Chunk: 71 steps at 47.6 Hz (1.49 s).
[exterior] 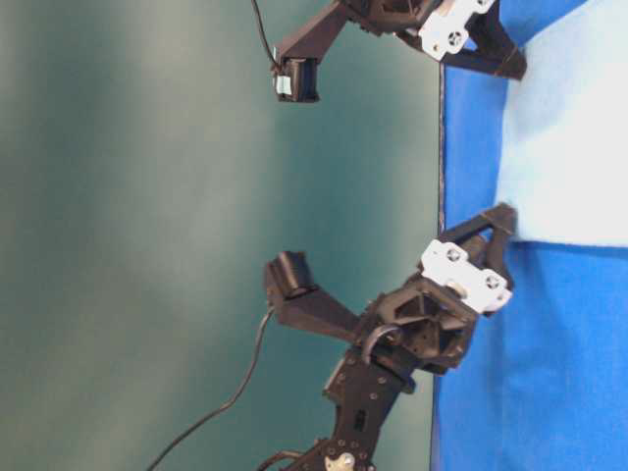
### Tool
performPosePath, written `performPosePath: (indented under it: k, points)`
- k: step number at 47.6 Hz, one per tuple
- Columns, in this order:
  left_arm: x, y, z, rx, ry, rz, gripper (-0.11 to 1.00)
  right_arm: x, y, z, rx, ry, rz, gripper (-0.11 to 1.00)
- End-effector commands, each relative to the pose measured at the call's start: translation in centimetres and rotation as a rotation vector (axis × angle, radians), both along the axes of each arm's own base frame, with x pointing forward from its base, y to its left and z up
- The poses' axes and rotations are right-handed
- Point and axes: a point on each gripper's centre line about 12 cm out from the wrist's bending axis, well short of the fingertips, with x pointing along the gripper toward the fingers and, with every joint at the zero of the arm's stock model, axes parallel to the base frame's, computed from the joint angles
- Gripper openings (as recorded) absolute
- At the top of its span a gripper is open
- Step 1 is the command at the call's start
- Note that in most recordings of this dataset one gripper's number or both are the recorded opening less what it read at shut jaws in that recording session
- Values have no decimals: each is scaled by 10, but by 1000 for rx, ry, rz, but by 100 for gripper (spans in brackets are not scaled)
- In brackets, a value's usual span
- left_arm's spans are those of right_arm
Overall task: Fold the light blue towel.
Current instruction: 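Grasp the top corners of the towel strip with both grippers, then fold the top half down onto the bottom half with both grippers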
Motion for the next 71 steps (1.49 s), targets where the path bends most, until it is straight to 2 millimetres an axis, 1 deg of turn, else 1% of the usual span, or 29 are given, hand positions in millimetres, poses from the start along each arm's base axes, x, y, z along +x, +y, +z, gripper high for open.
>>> performPosePath:
  k: [1,5,7,9,11,14,16,17,18,19,25,33,47,56,66,71]
  points:
    - [4,1,9,5,-8,-2,79,5,-1,4,-8,-13,8,60]
    - [3,1,6,-1,14,-4,67,5,0,3,-5,-10,3,58]
    - [2,1,6,-2,24,-5,58,3,0,3,-3,-3,-1,57]
    - [1,2,5,0,35,-7,49,2,0,2,-2,2,-4,52]
    - [1,2,4,10,42,-15,38,1,0,1,0,9,-6,45]
    - [1,2,4,32,54,-30,23,-1,0,1,3,20,-16,27]
    - [1,2,5,50,59,-41,15,-3,0,0,5,29,-22,13]
    - [2,2,5,54,59,-43,11,-3,0,0,4,32,-24,9]
    - [2,2,5,56,61,-45,7,-3,0,0,6,38,-25,6]
    - [2,2,6,59,60,-47,5,-4,0,0,6,40,-30,5]
    - [5,3,8,76,56,-55,5,-4,-1,0,8,49,-37,5]
    - [9,5,16,95,39,-60,5,-5,-1,2,6,54,-47,5]
    - [12,10,39,145,30,-74,5,-9,-4,29,-36,30,-69,5]
    - [11,11,48,150,25,-75,5,-9,-4,33,-41,21,-68,5]
    - [11,1,52,144,35,-95,5,-11,-1,38,-40,14,-76,5]
    - [11,-10,59,141,41,-118,5,-11,9,45,-45,9,-65,5]
